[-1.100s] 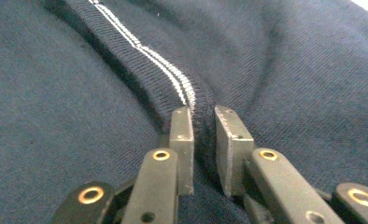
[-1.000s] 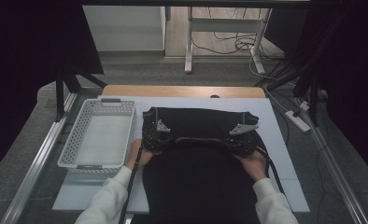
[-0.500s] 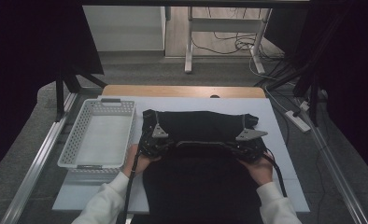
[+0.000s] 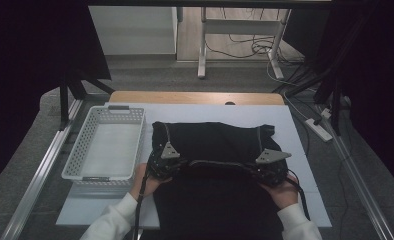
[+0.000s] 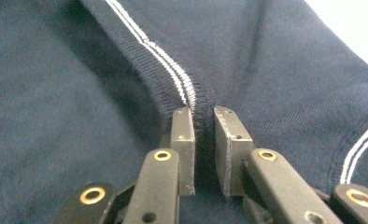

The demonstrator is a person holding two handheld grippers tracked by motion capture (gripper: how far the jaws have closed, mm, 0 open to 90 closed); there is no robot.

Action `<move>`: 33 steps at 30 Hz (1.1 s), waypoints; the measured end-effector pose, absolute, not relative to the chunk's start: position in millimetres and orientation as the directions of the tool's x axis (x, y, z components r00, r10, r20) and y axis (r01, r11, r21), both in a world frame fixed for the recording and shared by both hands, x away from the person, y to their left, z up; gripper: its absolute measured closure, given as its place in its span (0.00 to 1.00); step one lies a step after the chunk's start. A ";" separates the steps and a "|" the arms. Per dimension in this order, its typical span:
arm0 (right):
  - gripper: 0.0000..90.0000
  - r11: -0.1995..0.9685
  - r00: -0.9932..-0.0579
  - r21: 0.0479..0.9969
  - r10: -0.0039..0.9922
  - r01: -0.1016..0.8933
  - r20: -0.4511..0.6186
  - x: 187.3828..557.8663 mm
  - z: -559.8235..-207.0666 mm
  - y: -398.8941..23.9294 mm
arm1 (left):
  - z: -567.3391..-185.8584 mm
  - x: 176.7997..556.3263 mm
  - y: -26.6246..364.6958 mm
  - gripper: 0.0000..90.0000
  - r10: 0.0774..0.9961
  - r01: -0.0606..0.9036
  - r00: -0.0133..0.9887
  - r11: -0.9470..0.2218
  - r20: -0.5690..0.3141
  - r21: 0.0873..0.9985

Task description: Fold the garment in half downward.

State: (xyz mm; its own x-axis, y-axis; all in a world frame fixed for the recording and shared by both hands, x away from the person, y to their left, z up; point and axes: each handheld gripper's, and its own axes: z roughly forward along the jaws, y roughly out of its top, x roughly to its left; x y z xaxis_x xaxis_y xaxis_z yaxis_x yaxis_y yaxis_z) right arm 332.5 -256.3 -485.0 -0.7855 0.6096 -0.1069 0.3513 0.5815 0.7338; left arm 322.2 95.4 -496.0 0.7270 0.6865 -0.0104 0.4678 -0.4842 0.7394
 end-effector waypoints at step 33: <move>0.87 0.583 -0.804 0.724 0.591 0.368 -0.067 293.9 -503.1 -268.0 | -507.7 293.4 92.2 0.93 0.658 0.472 0.752 -0.498 -0.037 0.728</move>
